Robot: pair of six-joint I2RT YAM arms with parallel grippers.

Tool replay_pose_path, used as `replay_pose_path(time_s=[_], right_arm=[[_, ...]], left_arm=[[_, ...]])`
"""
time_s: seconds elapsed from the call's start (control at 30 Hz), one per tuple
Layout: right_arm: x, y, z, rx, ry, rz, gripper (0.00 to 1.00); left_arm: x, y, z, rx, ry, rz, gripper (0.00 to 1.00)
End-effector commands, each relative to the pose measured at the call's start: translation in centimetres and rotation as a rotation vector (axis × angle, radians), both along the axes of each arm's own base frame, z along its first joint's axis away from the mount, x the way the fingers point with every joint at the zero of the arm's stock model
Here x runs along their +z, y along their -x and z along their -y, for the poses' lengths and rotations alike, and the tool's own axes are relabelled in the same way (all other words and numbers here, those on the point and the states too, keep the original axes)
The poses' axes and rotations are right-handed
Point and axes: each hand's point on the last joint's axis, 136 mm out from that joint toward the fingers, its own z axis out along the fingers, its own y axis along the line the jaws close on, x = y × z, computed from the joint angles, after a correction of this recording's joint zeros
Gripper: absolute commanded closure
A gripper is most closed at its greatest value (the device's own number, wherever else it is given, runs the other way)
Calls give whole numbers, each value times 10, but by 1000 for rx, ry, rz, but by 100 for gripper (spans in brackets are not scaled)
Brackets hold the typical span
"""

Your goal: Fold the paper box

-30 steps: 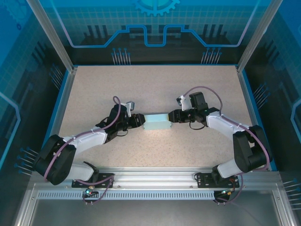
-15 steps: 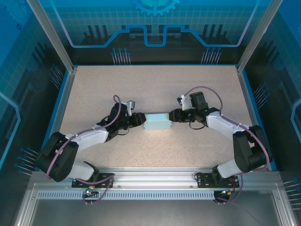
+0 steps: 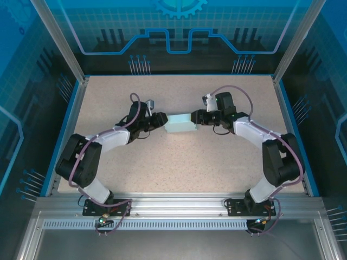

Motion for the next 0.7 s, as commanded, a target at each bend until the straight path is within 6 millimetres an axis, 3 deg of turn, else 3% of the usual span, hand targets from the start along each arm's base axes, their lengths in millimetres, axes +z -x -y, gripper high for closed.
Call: replay_pose_path(time_s=[0.0,0.13,0.3,0.67], right_arm=[[18,-20,-21,60,-71,53,58],[15,-44,-20,57,-55,87,58],[7,-60,-15,60,-64,95,58],[-10,-48,-11,97,-61,92,57]], left_arm=[[35,-22,26,-110,68,92,61],[36,-47,28,-114,52,98,60],[31,-59,37,-141,49,98,57],[14,-36,40,-173,53,69,53]])
